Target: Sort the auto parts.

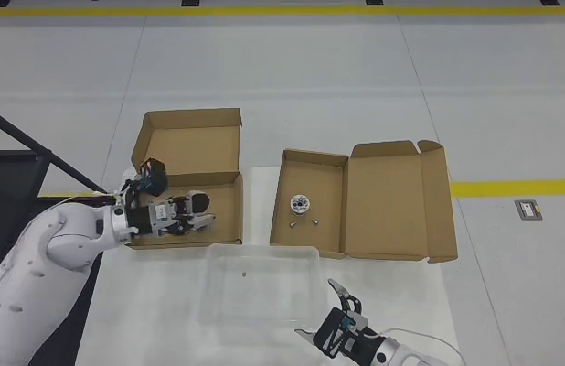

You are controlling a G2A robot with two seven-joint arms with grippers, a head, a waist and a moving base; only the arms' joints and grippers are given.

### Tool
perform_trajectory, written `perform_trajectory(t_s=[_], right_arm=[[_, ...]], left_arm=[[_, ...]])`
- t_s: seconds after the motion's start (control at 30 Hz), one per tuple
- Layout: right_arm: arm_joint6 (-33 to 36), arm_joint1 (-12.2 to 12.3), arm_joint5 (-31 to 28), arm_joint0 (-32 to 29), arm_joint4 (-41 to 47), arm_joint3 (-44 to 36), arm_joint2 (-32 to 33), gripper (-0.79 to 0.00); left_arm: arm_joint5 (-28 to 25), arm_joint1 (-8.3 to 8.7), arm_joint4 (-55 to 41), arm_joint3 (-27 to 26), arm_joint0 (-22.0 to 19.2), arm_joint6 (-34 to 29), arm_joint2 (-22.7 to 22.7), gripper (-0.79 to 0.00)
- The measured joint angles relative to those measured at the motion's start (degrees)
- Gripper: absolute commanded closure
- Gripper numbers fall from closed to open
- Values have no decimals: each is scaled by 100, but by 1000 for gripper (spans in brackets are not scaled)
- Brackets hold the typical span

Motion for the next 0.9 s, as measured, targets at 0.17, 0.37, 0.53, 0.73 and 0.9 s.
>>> perform_trajectory(t_s=[0.17, 0.37, 0.53, 0.73, 0.9], right_arm=[[0, 0, 0, 0, 0, 0, 0, -785], [0, 0, 0, 0, 0, 0, 0, -784], [0, 0, 0, 0, 0, 0, 0, -784], [0, 0, 0, 0, 0, 0, 0, -785], [0, 0, 0, 0, 0, 0, 0, -784]], left_arm=[[0, 246, -238, -711, 884, 465, -634, -785], [0, 291, -266, -809, 1074, 659, -771, -717], [0, 291, -265, -808, 1073, 658, -770, -784], [0, 290, -265, -808, 1073, 658, -770, -784], [0, 291, -265, -808, 1073, 658, -770, -784]])
